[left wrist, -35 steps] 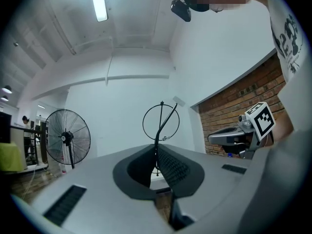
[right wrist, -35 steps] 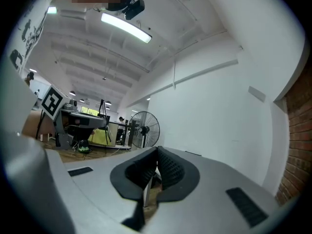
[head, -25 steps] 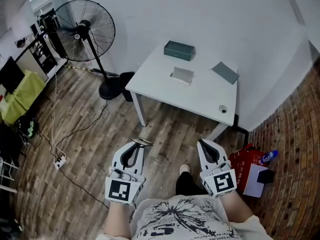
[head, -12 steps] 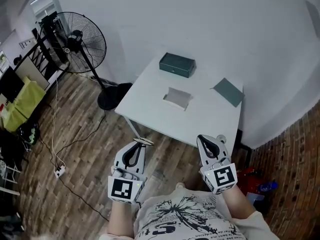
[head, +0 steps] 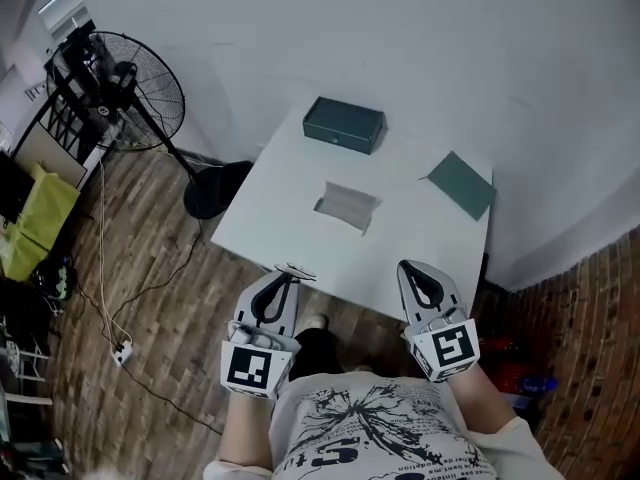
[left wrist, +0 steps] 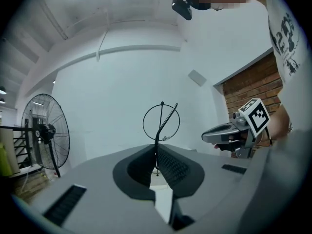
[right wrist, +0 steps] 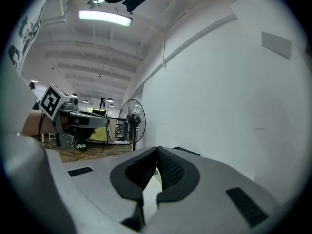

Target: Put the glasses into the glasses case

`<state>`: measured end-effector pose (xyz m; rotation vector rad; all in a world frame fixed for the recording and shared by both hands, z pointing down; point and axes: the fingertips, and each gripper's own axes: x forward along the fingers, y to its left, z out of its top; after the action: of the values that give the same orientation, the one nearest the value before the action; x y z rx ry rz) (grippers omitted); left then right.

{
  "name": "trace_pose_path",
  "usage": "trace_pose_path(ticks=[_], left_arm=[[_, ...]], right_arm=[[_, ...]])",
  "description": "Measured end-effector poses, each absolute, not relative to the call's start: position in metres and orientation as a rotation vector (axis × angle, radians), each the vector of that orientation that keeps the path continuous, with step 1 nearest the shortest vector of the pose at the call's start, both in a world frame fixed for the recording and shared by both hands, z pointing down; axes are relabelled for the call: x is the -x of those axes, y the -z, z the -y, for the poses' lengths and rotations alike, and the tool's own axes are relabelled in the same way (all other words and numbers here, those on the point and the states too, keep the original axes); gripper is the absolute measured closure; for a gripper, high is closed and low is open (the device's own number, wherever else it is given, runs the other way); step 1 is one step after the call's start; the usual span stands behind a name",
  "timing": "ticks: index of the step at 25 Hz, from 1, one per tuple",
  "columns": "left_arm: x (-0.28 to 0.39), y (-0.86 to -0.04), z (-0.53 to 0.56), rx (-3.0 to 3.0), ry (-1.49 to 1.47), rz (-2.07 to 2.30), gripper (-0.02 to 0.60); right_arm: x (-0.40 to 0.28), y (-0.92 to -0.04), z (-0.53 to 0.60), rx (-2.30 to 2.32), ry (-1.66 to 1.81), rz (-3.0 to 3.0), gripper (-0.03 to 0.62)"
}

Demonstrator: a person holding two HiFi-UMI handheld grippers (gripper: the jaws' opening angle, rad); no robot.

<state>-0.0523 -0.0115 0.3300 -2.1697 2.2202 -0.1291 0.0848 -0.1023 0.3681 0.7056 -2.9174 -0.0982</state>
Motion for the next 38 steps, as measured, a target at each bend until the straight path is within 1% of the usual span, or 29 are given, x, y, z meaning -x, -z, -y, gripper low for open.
trace_pose_path(ticks=[6,12,19,27,34,38], left_arm=[[0.088,-0.337,0.091,2.323,0.171,-2.042,0.56],[0.119,-0.367,0.169,2.513,0.463,-1.799,0.56],[0.137,-0.425,0.234,2.712,0.67,-1.531,0.56],[0.132,-0.516,0.271,2.864,1.056,-1.188,0.56],[0.13,-0.575,0.291,2.723,1.424,-0.86,0.558],[0.128,-0.603,0.296,2.694,1.562,-0.687,0.56]], right_arm=[[-0.049,-0.374,0.157,-0.869,0.05,2.857,0.58],[-0.02,-0.383,0.211,-1.072,-0.003,2.76,0.579],[0.003,-0.417,0.247,-1.231,-0.086,2.662,0.58],[0.0,-0.463,0.266,-1.377,-0.223,2.551,0.58],[0.006,-0.493,0.273,-1.437,-0.36,2.494,0.58],[0.011,-0.504,0.275,-1.443,-0.371,2.466,0.579]])
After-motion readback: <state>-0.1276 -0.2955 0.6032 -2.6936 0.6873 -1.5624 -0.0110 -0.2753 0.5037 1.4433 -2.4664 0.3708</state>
